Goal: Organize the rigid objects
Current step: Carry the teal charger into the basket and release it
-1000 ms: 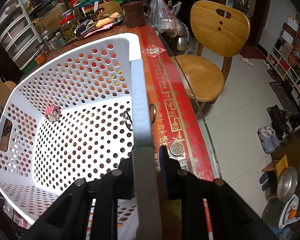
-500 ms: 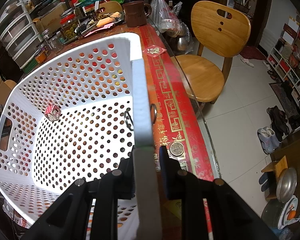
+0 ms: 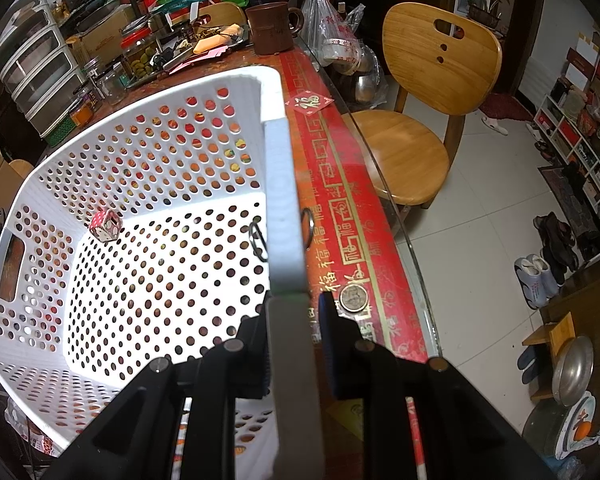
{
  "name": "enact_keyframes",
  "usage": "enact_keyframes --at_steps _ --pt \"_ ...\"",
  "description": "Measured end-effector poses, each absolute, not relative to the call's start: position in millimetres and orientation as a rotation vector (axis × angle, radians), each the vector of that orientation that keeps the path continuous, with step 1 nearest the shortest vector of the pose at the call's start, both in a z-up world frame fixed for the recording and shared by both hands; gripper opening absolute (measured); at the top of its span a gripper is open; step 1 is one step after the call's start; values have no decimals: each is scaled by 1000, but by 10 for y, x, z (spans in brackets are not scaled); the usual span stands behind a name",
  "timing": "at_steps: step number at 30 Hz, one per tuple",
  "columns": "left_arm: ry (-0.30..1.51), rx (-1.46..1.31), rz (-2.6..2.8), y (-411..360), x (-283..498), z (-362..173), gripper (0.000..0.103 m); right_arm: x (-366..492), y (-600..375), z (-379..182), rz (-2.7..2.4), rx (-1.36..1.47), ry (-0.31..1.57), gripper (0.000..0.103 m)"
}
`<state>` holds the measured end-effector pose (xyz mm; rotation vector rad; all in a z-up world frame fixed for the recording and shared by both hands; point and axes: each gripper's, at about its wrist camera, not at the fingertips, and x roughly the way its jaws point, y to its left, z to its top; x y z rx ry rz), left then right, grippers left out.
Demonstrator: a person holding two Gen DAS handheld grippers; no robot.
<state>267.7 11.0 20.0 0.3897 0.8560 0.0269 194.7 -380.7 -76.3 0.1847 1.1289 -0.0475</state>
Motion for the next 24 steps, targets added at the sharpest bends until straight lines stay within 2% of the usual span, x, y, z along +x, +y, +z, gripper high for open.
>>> enact_keyframes --at_steps 8,15,24 --pt "795 491 -202 -1129 2242 509 41 1953 -3811 -760 -46 187 1124 19" --pt "848 571 -310 -1990 2316 201 41 1954 -3810 -758 -43 190 1125 19" --pt "922 605 -390 -2477 2521 -232 41 1945 -3816 -757 -36 194 1122 19"
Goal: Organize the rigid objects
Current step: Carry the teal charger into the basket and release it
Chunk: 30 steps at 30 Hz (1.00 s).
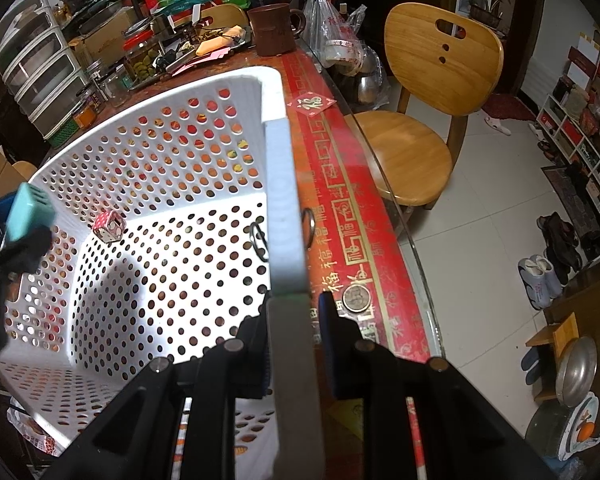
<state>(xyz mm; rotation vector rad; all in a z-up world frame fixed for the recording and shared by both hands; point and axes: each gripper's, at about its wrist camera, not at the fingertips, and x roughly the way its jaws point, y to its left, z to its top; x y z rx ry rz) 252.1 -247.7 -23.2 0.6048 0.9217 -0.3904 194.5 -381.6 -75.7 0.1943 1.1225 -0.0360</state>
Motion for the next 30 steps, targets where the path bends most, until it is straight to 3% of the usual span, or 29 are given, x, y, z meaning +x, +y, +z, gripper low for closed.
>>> enact_keyframes --at_steps 13,28,29,30 --pt "1071 679 -416 -2735 2767 -776 41 1958 -3817 -763 -32 195 1123 19" --pt "1112 709 -428 -2762 2795 -911 41 1960 -3800 -767 -33 193 1124 19" --pt "1113 704 -429 -2764 2799 -910 43 1959 -3802 -768 -33 194 1124 19" --pt "1106 699 -427 -2757 2799 -894 52 1961 -3801 -768 -33 193 1124 19"
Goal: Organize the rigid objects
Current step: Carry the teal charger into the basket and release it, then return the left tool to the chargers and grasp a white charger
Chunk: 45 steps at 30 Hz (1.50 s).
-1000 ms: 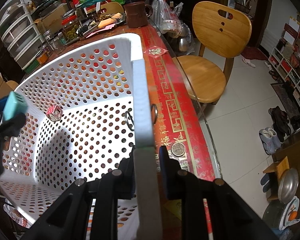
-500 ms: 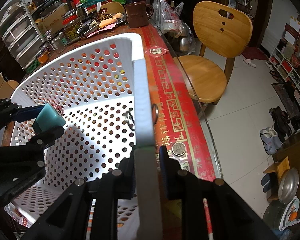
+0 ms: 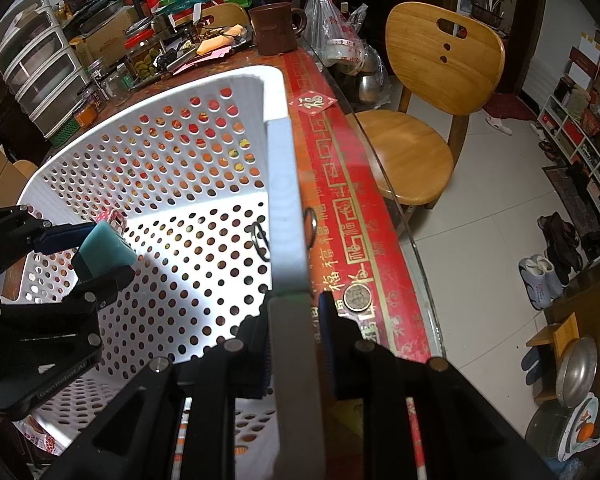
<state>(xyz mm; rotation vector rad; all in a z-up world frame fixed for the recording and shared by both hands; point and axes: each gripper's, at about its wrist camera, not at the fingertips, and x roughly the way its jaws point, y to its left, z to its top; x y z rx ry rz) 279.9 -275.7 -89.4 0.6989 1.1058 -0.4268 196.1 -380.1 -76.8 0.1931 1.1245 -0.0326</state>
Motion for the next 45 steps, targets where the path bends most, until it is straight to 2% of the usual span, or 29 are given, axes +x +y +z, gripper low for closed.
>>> enact_keyframes --at_steps 1,3,11,19,24,28,31,35,45 --pt "1097 698 -425 -2753 2796 -877 58 1959 -3800 -768 -32 192 1124 19" --pt "1078 690 -427 -2737 2786 -821 78 1954 -3807 -773 -32 193 1124 19" --pt "977 729 -383 -2567 2641 -592 102 1938 -3798 -780 -36 188 1125 19" --pt "887 613 -347 -2032 2409 -13 102 1931 -3797 -777 -39 185 1125 19" --pt "798 521 -247 -1296 2152 508 102 1931 -3800 -771 -41 179 1126 19" --pt "781 470 -144 -645 2046 666 102 1929 -3804 -768 -44 179 1127 19" --pt "831 406 -73 -130 2112 521 102 1925 -3806 -764 -45 182 1125 19" --pt "968 326 -41 370 2369 -22 102 1922 -3805 -760 -43 179 1125 19" --pt "1214 77 -43 1055 2995 -1079 102 1905 -3811 -763 -43 183 1126 19"
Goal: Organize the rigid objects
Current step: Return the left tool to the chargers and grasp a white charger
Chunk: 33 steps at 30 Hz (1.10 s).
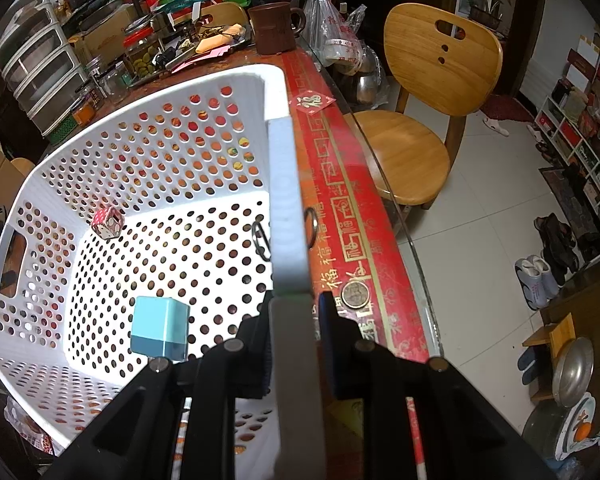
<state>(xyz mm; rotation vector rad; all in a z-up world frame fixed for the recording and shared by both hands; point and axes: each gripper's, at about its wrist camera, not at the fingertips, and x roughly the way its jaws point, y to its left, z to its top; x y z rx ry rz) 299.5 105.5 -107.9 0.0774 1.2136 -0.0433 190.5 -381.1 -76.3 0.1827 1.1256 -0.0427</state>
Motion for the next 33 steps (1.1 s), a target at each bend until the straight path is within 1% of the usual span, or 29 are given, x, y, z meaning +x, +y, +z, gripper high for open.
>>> enact_keyframes --at_steps 10,16,17,22,24,28,33 --pt "1247 97 -49 937 3249 -1316 102 1905 -3799 -754 -47 178 1128 19" --pt "1262 101 -73 839 3266 -1403 100 1913 -3791 -752 -45 175 1129 19" --pt "1266 98 -77 818 3271 -1411 96 1915 -3788 -750 -45 174 1129 19" --pt "1274 67 -97 791 3267 -1446 71 1915 -3783 -749 -43 173 1129 19" --pt "1268 65 -107 772 3252 -1424 51 1917 -3780 -748 -44 173 1128 19" --pt "1241 142 -51 676 3190 -1379 49 1919 -3778 -747 -44 171 1127 19" --pt "1199 164 -26 637 3096 -1263 47 1924 -3776 -748 -40 172 1126 19"
